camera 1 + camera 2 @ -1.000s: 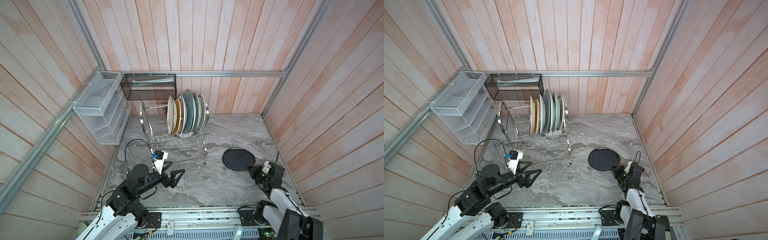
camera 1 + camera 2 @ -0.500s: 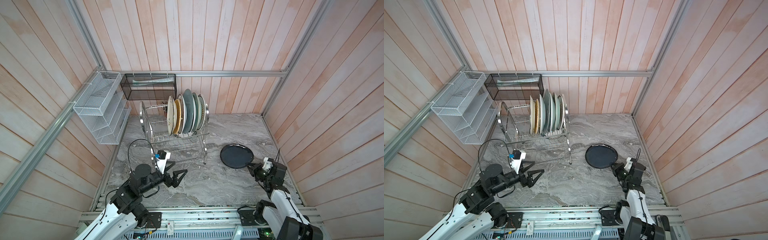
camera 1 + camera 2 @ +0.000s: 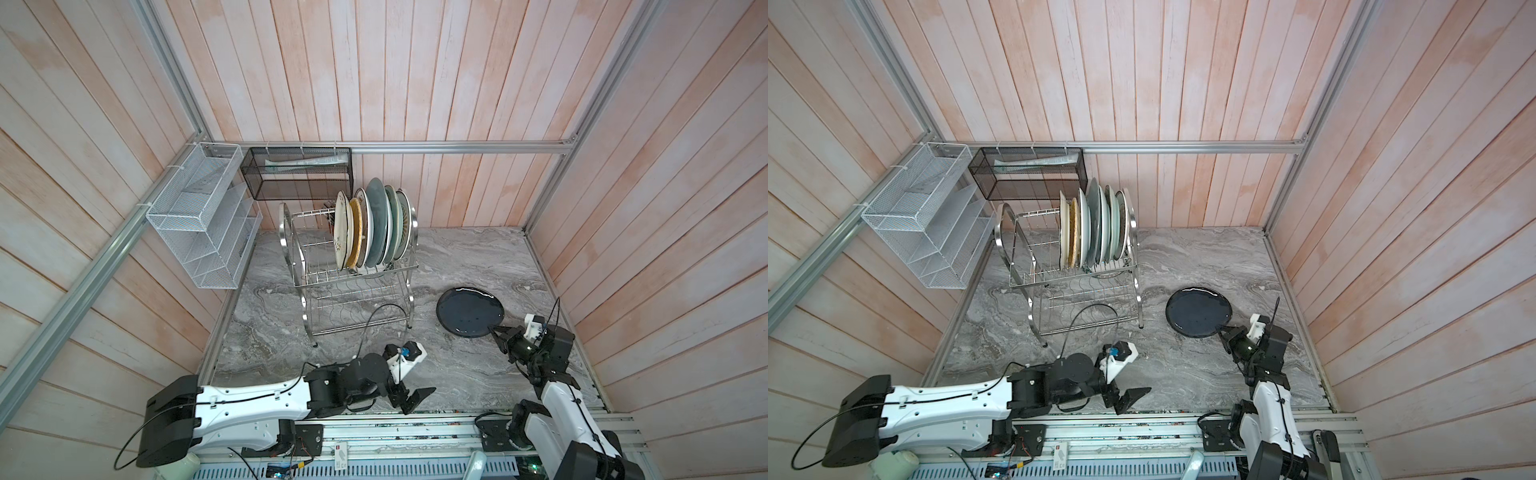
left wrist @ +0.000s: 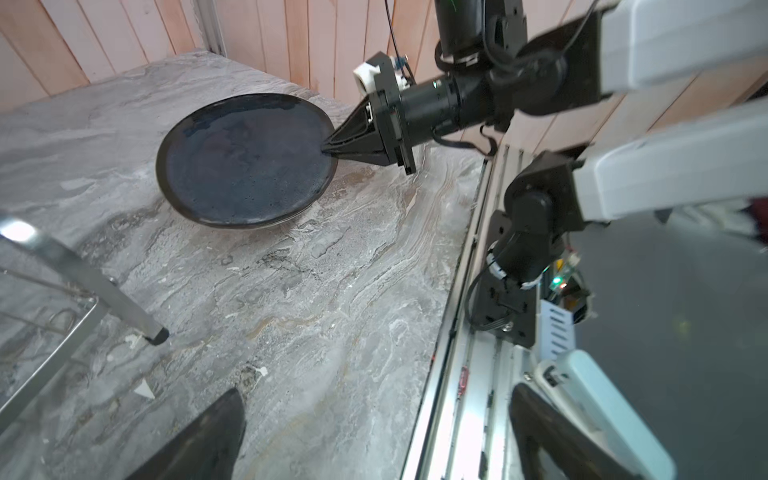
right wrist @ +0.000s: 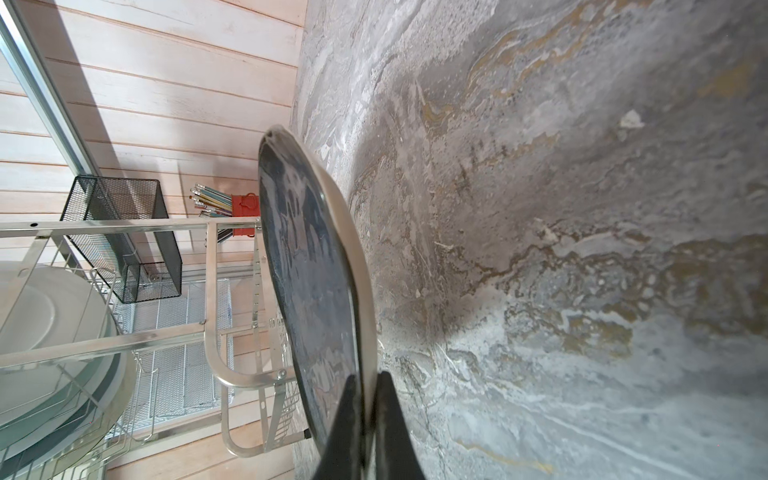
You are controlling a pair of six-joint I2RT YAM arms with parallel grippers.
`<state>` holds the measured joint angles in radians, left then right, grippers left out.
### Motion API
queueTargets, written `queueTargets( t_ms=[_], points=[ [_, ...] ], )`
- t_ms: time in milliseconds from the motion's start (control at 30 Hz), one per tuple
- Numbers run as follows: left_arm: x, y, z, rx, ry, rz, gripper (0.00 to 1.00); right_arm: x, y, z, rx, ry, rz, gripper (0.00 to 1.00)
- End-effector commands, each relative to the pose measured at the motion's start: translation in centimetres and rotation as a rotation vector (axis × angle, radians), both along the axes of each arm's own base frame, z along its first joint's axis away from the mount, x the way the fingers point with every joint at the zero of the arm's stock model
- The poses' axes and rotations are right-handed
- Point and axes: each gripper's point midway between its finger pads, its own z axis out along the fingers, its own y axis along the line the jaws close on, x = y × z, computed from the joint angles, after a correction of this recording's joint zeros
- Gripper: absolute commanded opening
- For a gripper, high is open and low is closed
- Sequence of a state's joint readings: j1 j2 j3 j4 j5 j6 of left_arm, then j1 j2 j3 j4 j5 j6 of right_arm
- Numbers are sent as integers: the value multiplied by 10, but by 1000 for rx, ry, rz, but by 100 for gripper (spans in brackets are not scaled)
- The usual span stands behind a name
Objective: Load the plates into the dish rack
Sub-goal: 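Reach the left gripper across to the dark plate's rim beside the right gripper, then grasp the dark plate with the left gripper while the right releases and withdraws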
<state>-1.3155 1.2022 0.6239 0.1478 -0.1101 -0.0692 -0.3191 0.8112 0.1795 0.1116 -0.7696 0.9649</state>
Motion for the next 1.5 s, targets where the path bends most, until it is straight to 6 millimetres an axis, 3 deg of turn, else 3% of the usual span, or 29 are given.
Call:
queueTargets(
  t_ms=[0, 367, 667, 1033, 1133, 1400, 1467],
  points=[
    [26, -27, 25, 25, -295, 38, 100, 4, 11, 36, 17, -109, 75, 0],
    [69, -85, -17, 284, -802, 34, 94, -6, 17, 43, 38, -112, 98, 0],
    [91, -122, -39, 394, -965, 55, 75, -9, 20, 47, 42, -115, 112, 0],
    [126, -131, -57, 498, -1010, 138, 53, -12, 23, 47, 54, -113, 124, 0],
    [136, -132, -59, 516, -1020, 170, 43, -12, 23, 47, 55, -114, 128, 0],
    [145, -133, -49, 507, -1051, 240, 1, -14, 25, 49, 58, -120, 136, 0],
    [143, -131, -45, 499, -1053, 250, 0, -14, 25, 51, 53, -123, 139, 0]
  ],
)
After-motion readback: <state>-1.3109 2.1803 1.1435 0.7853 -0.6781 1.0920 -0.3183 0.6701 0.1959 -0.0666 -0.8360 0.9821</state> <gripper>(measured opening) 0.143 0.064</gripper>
